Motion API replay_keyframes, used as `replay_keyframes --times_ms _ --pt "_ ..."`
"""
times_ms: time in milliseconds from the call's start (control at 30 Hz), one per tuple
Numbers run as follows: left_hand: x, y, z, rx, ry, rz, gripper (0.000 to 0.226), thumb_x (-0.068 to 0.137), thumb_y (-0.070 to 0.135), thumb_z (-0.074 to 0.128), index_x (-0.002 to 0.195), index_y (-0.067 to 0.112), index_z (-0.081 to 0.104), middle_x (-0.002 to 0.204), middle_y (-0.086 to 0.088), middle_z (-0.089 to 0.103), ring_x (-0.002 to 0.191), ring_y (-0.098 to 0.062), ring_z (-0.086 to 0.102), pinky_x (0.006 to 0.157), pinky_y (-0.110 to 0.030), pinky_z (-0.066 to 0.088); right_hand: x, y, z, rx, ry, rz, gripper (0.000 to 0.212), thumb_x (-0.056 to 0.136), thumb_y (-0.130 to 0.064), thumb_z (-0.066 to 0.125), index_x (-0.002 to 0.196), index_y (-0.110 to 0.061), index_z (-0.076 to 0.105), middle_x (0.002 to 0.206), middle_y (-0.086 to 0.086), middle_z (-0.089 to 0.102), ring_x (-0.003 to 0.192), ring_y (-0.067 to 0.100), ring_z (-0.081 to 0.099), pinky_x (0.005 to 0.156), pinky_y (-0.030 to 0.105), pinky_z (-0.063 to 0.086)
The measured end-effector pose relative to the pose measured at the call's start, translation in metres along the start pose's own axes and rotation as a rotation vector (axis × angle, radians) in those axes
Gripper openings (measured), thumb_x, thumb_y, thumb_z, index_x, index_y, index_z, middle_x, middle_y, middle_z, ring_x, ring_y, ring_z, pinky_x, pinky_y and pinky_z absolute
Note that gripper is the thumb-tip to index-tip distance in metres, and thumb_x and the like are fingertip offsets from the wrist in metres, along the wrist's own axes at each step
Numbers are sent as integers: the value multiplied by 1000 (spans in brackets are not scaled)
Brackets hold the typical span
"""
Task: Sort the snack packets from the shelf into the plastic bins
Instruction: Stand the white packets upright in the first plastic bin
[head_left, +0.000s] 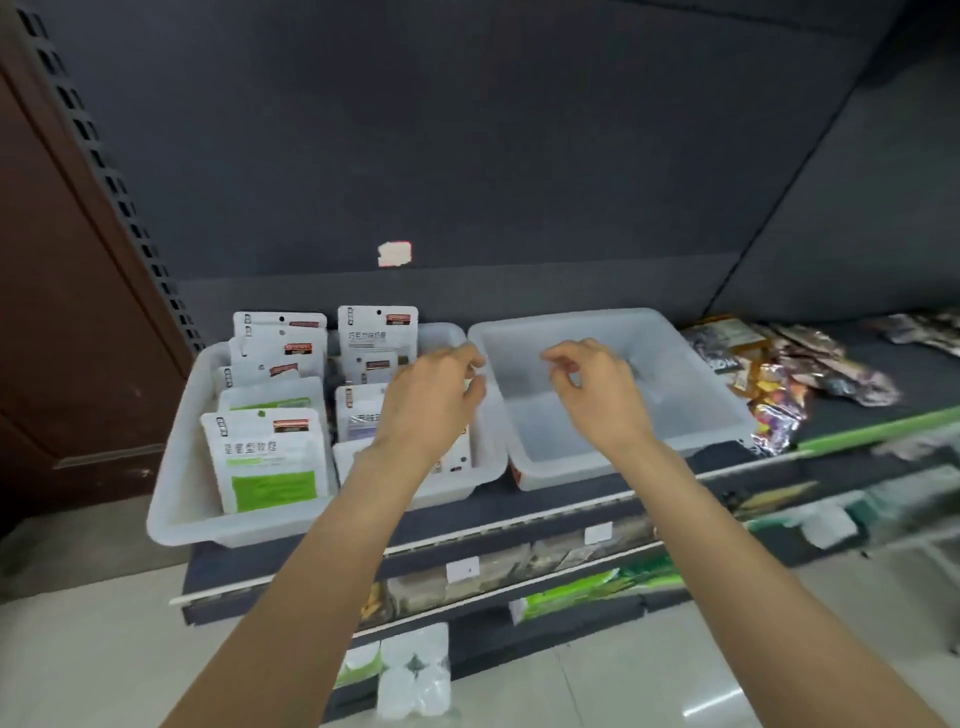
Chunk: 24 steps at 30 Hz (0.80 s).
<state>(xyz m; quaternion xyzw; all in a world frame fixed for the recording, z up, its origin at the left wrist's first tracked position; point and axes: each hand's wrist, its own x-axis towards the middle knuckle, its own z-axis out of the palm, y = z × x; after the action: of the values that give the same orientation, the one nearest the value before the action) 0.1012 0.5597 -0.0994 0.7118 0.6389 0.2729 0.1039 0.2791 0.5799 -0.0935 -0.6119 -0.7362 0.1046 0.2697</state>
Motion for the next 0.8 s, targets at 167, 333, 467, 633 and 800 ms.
replay_keyframes --times_ms 167,333,467,633,800 --pt "29 92 55 -13 -113 172 25 93 24 47 115 20 58 110 0 64 101 -26 60 82 -37 48 -16 86 -60 -78 76 120 28 94 -12 48 116 -12 65 110 13 61 98 31 59 84 43 50" --pt "51 204 123 7 -206 329 27 95 28 47 120 22 56 116 1 63 103 -24 59 84 -34 46 -43 191 -127 -195 86 292 28 96 -19 47 118 -15 63 109 12 59 91 33 60 72 38 49" --pt "62 289 181 -56 -255 412 26 95 29 48 118 21 58 113 0 66 100 -24 60 81 -37 47 -64 275 -177 -230 117 409 27 97 -23 44 110 -9 63 104 13 56 93 33 57 77 41 50" --pt "79 379 253 -82 -352 481 24 94 28 50 115 21 60 106 -2 68 95 -25 61 75 -35 48 -88 370 -223 -241 105 559 27 96 -21 44 110 -7 62 108 14 57 102 34 54 83 43 48" --pt "101 454 322 -102 -492 572 24 94 27 52 115 19 60 107 -1 67 98 -24 61 80 -36 50 -107 457 -254 -185 105 729 28 95 -23 47 112 -9 63 114 14 59 107 32 55 87 41 48"
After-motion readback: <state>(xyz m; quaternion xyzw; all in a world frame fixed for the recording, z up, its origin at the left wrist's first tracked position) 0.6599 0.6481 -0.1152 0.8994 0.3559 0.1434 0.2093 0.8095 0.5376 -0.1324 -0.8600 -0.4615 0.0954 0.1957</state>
